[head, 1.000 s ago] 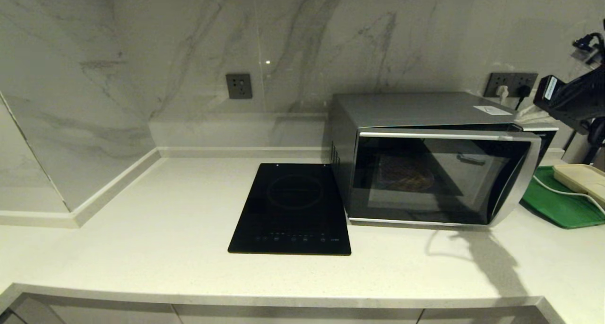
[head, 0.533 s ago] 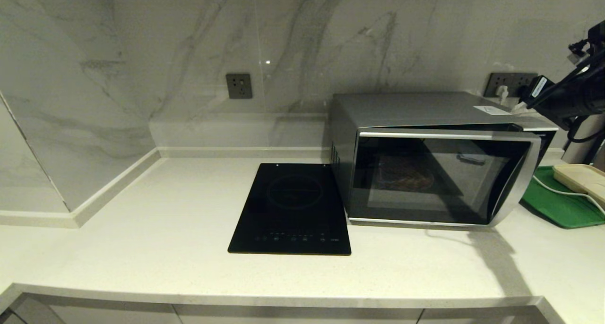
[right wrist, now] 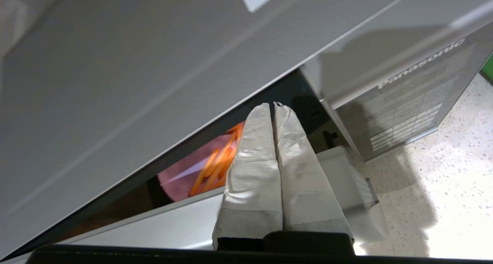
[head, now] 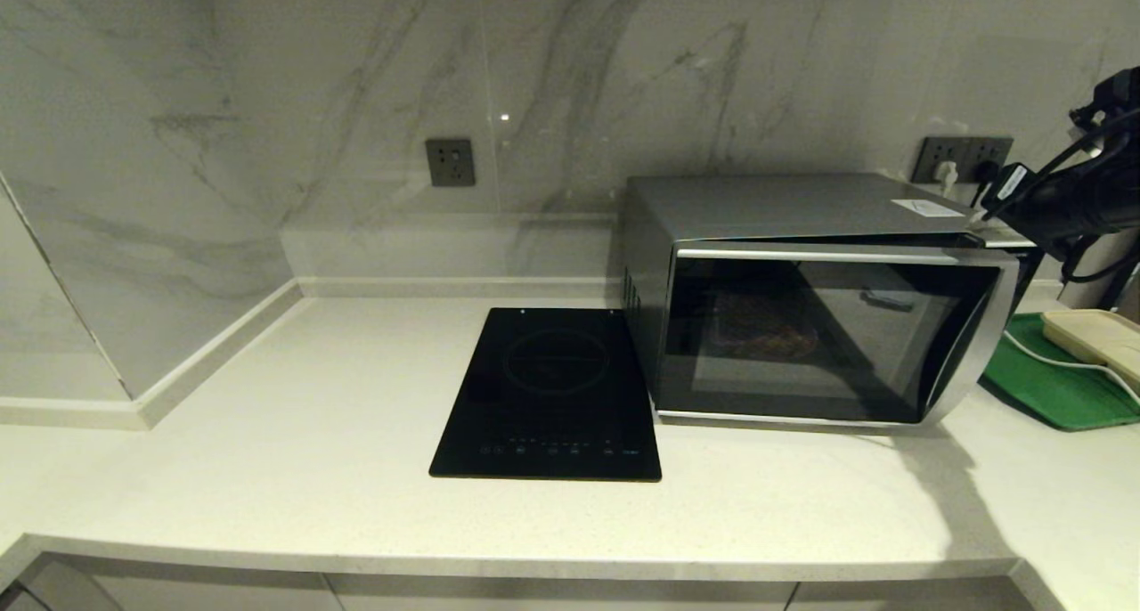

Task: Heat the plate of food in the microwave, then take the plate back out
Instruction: Open the microwave oven

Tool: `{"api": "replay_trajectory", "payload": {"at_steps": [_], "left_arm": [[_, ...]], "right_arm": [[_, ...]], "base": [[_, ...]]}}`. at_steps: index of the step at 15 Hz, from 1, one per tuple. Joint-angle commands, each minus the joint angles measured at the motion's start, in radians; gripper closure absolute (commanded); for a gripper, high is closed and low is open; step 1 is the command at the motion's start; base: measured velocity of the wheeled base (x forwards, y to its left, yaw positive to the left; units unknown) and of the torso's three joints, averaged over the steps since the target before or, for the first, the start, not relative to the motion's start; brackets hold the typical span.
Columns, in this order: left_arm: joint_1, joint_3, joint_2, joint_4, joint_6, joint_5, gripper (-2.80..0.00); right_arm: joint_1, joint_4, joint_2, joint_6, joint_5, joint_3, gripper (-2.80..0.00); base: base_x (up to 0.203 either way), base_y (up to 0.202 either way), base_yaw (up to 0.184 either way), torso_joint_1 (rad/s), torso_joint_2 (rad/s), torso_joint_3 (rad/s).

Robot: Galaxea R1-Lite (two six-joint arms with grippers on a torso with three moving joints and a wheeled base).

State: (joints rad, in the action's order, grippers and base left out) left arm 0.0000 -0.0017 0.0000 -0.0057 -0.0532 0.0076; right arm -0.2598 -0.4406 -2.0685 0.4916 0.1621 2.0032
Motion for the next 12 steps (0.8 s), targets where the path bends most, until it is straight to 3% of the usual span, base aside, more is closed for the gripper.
{"api": "replay_trajectory", "payload": {"at_steps": [1,8,12], "left_arm": [[0.000,0.000,0.000,0.000,0.000,0.000,0.00],[0.000,0.000,0.000,0.000,0.000,0.000,0.00],[0.000,0.000,0.000,0.000,0.000,0.002,0.00]], "right_arm": [[-0.006,-0.003,-0.022,0.002,0.002,0.000,0.00],[-0.011,-0.011,-0.033,-0.001,0.000,0.000,0.00],[-0.024,-0.134,0.003,-0.031,0.003,-0.001,0.00]], "base": [[0.000,0.000,0.000,0.000,0.00,0.000],[0.000,0.000,0.000,0.000,0.00,0.000],[0.000,0.000,0.000,0.000,0.00,0.000]]}}
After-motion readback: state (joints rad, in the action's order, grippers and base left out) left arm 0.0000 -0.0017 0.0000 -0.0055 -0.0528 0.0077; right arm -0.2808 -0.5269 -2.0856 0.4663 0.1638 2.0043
